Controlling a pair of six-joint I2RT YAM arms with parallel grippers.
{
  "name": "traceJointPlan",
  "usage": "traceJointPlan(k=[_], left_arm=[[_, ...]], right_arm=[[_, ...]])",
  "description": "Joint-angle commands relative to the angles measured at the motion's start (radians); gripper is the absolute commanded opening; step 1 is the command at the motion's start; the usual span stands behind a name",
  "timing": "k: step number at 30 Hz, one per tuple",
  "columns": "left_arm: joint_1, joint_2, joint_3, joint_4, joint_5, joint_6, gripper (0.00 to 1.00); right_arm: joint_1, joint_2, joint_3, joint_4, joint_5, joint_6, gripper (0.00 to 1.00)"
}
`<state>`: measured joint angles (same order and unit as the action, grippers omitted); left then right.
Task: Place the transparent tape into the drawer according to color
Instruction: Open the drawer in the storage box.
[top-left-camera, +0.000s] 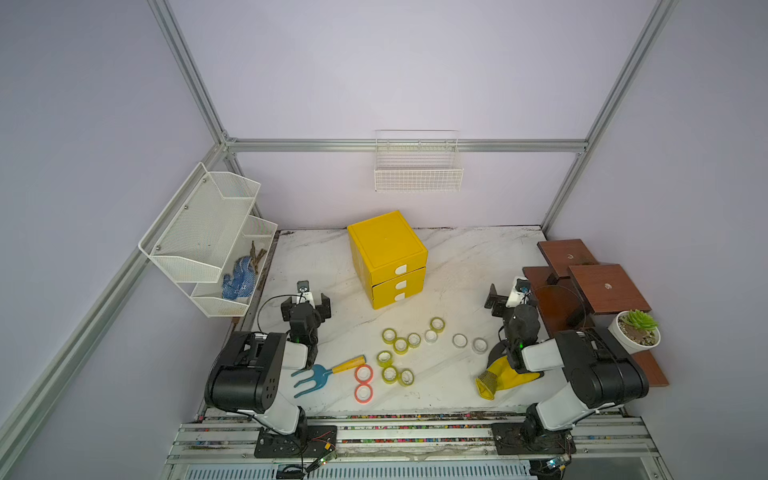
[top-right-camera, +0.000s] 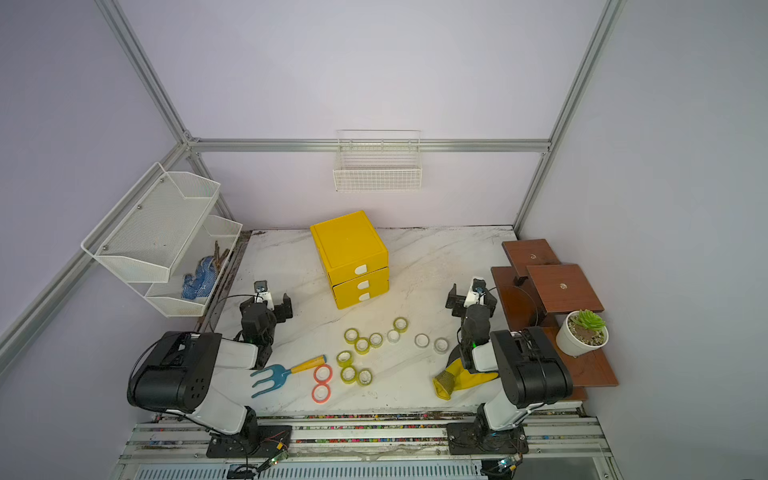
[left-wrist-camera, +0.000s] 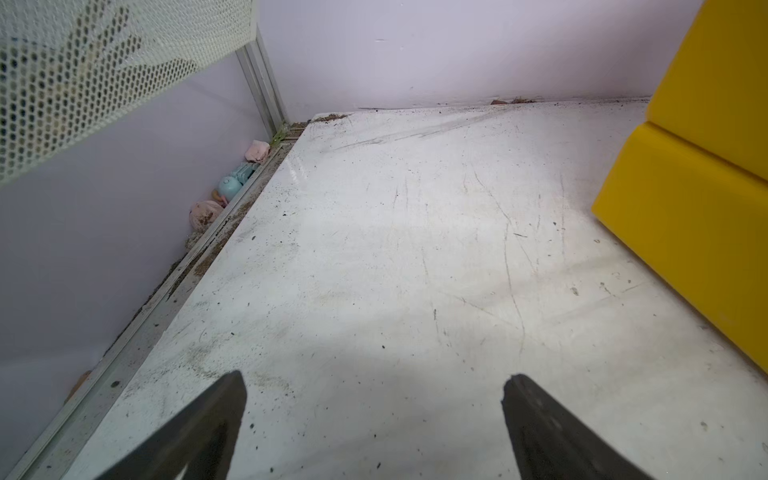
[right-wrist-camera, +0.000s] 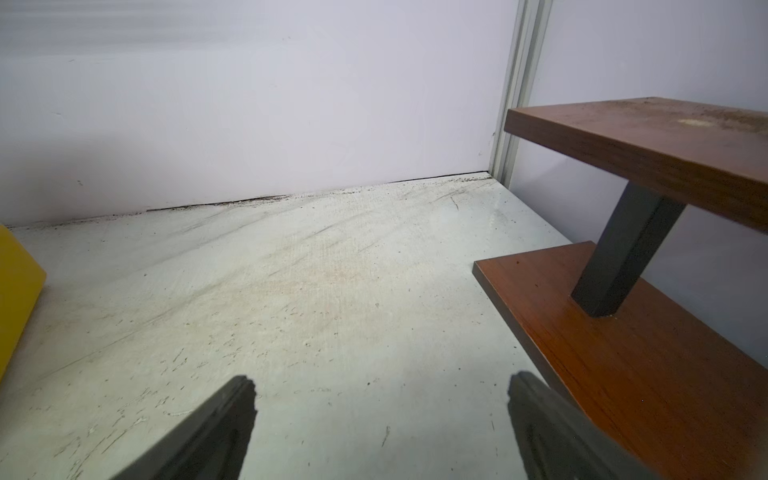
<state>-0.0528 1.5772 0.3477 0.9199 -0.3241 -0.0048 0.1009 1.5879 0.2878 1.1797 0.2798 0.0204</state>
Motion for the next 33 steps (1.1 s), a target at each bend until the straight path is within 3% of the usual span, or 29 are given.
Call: traceJointPlan(k=[1,33], left_arm=[[0.006,-0.013,0.022,0.039,0.008,0.003,1.0],[0.006,-0.013,0.023,0.038,0.008,0.002,1.0]], right_arm=[[0.002,-0.01,0.005,-0.004,0.01,0.005,1.0],[-0.012,-0.012,0.006,-0.01,-0.018,0.014,1.0]])
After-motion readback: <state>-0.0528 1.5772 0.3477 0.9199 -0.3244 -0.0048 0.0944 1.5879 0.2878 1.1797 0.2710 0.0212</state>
